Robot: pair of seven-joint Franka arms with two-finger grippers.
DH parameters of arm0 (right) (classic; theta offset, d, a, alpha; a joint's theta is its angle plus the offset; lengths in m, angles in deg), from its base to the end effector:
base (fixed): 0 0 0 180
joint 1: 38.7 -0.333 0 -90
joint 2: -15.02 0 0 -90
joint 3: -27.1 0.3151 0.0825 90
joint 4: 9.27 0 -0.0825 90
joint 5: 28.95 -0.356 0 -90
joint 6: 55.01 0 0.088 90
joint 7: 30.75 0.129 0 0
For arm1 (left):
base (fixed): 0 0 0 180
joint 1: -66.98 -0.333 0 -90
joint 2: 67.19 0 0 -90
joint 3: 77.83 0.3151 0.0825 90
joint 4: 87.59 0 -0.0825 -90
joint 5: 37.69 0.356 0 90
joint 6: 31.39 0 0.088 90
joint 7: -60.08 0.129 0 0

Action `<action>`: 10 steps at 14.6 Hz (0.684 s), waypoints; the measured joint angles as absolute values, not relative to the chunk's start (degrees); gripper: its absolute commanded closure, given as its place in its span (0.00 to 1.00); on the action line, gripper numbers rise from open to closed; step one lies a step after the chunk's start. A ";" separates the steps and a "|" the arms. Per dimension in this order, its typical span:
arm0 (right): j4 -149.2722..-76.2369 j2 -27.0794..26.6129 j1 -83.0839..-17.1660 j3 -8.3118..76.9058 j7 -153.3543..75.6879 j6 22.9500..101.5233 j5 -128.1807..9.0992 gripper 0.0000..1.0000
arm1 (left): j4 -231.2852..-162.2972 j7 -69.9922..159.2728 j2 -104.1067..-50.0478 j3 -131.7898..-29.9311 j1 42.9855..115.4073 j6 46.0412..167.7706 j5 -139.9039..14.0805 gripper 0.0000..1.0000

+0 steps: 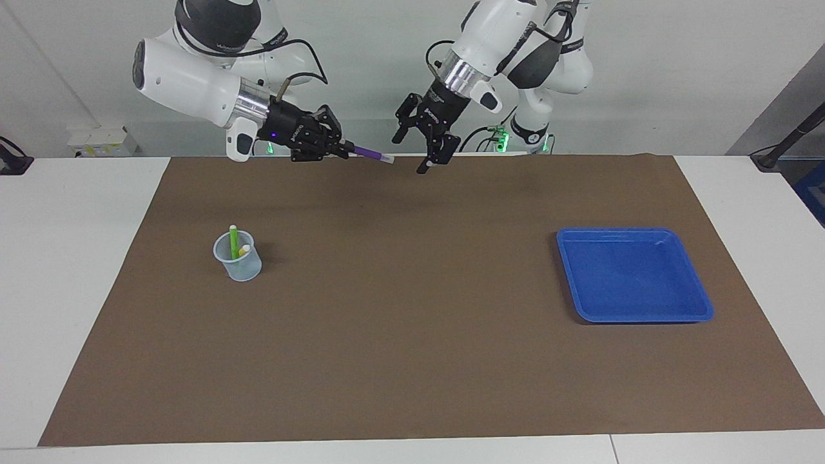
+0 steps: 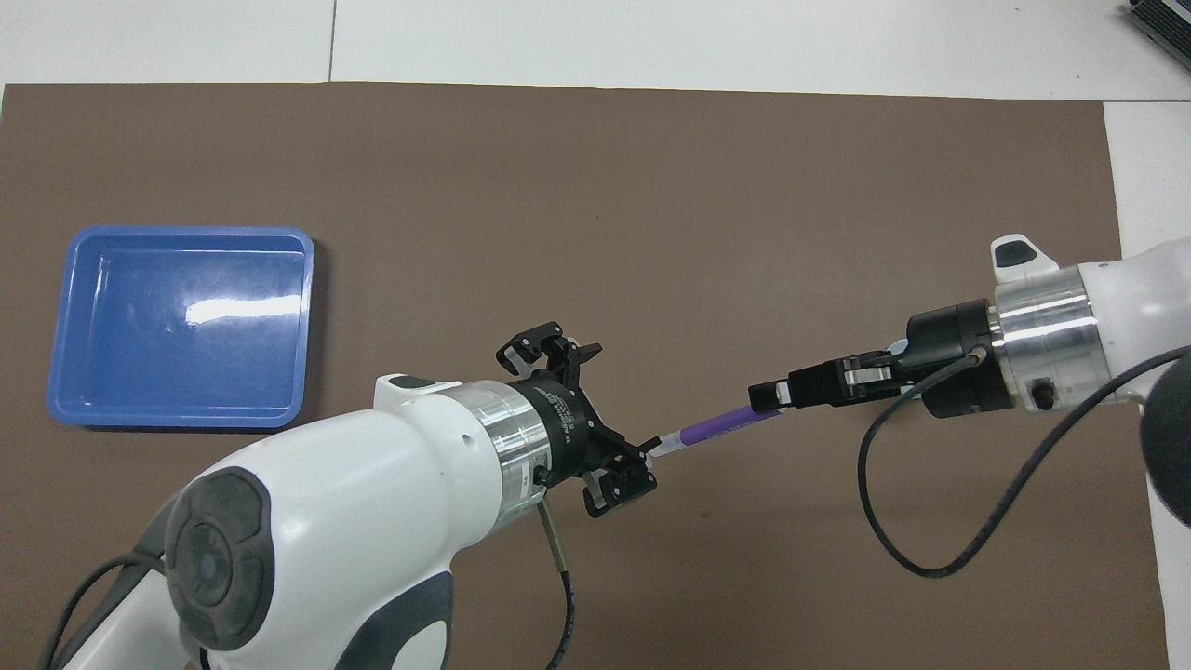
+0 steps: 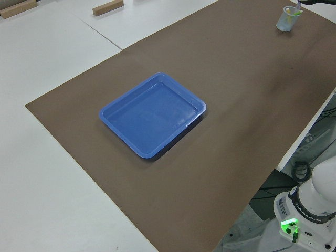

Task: Right arm passes pens to left for tray arrangement
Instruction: 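Bring the purple pen toward the left gripper while the left gripper approaches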

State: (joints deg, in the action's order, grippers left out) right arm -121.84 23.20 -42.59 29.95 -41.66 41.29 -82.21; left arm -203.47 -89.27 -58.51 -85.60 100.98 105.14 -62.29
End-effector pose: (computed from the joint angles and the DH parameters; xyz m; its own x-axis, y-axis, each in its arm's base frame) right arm 0.4684 0.1524 0.5534 0.9891 0.1432 -0.0336 0.0609 -0.6067 -0.7926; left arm 0.3928 -0.3699 0.5623 -0.4520 0.6906 -0.5646 0.8694 0.4826 -0.1058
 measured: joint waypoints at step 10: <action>-122.58 23.61 -42.97 29.89 -41.32 41.82 -83.34 1.00 | -204.22 -89.50 -58.44 -89.50 101.46 105.37 -60.33 0.01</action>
State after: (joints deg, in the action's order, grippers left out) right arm -122.58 23.61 -42.97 29.89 -41.32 41.82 -83.34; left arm -204.22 -89.50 -58.44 -89.50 101.46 105.37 -60.33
